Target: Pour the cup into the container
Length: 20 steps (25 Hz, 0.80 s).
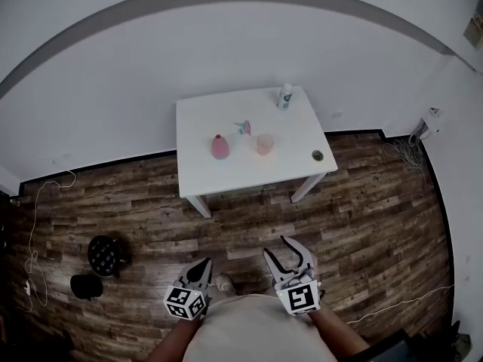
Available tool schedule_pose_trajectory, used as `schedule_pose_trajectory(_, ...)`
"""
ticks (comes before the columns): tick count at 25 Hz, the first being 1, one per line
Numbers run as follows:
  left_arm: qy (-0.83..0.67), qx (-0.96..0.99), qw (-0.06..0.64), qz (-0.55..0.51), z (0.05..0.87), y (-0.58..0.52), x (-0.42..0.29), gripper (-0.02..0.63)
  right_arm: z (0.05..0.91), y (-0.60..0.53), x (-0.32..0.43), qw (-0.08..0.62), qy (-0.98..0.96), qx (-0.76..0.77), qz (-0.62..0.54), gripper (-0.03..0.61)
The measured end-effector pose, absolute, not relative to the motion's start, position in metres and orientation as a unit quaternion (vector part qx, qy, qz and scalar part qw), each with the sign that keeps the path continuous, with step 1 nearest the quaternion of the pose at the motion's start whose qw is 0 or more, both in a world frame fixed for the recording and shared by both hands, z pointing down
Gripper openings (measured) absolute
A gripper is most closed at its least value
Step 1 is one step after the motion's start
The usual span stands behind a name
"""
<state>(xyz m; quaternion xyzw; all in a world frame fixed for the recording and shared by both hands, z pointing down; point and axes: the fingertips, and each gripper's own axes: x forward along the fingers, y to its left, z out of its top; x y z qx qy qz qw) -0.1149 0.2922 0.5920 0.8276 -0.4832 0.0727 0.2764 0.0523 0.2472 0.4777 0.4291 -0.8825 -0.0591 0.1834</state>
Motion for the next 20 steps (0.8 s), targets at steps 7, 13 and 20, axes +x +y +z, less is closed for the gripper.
schedule_pose_trajectory(7,-0.482,0.829,0.266,0.097,0.579,0.297,-0.058,0.009,0.491,0.241,0.113,0.179,-0.885,0.427,-0.035,0.206)
schedule_pose_trajectory(13,-0.497,0.821,0.256,0.114,0.580,0.304,-0.030,0.009,0.507,0.239,0.146,0.182,-0.894,0.409,-0.024,0.206)
schedule_pose_trajectory(20,-0.535,0.797,0.257,0.116,0.583,0.311,-0.021,0.009,0.525,0.237,0.160,0.188,-0.909,0.372,-0.023,0.206)
